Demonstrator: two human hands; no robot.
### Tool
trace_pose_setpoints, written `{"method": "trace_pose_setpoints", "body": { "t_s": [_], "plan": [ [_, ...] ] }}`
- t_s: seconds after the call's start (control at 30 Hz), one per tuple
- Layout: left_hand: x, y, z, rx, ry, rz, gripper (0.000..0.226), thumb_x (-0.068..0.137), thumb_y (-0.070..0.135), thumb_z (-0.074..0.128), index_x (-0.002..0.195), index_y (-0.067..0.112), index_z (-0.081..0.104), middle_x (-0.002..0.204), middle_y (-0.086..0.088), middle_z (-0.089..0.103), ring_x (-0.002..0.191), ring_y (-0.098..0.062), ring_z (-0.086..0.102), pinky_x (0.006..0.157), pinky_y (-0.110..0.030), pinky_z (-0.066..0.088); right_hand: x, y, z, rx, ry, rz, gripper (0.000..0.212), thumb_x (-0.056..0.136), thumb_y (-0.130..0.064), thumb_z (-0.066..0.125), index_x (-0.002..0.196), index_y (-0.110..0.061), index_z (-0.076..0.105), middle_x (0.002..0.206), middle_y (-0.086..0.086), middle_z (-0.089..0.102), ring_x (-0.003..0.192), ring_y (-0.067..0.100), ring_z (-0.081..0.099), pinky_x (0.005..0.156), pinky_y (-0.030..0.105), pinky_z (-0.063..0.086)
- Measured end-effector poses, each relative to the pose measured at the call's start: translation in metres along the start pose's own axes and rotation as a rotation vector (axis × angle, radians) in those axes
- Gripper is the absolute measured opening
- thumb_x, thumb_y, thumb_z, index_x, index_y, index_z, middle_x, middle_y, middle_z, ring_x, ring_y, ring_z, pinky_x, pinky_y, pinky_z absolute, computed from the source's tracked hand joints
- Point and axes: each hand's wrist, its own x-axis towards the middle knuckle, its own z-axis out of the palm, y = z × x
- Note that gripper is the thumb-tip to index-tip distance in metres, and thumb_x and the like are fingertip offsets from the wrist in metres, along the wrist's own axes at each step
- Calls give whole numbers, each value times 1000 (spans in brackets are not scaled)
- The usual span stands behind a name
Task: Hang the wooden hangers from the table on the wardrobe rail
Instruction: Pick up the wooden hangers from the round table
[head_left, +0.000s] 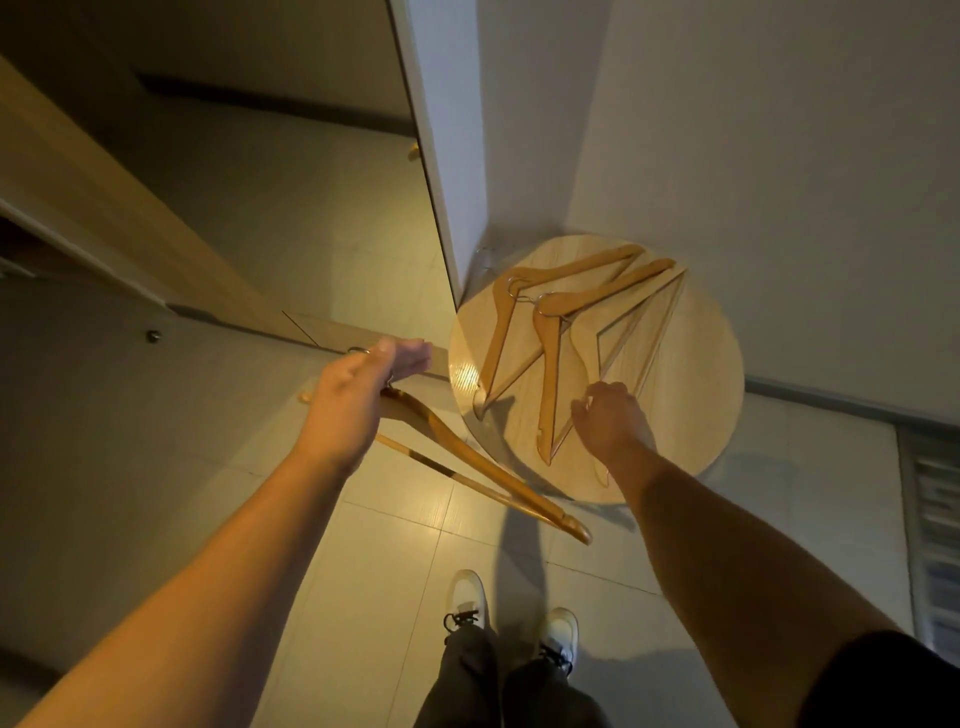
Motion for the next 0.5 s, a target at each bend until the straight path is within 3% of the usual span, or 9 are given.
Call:
{"method": "trace_pose_setpoints", "body": {
  "t_s": [0.27, 0.37, 0.5],
  "plan": [
    [24, -26, 19, 8, -37, 26, 40, 93, 45, 35, 99, 38, 73, 107, 10, 74, 109, -10, 65, 98, -33, 40, 37, 21, 43, 47, -14, 178, 55, 93, -21, 55, 141, -4, 33, 137, 19, 49, 122, 34, 55, 99, 42, 51],
    [26, -29, 24, 23, -49, 14, 40, 92, 45, 35, 99, 37, 74, 105, 13, 74, 108, -7, 65, 94, -29, 39, 38, 26, 50, 23, -27, 202, 51, 92, -10, 55, 138, -2, 36, 135, 21, 51, 122, 35, 56, 98, 42, 52],
    [24, -25, 29, 35, -45, 0, 40, 85, 45, 38, 94, 35, 76, 99, 11, 76, 105, -7, 66, 97, -32, 39, 34, 30, 41, 99, -5, 310, 41, 90, -14, 49, 129, 1, 44, 129, 19, 49, 113, 36, 56, 92, 44, 51]
  ]
}}
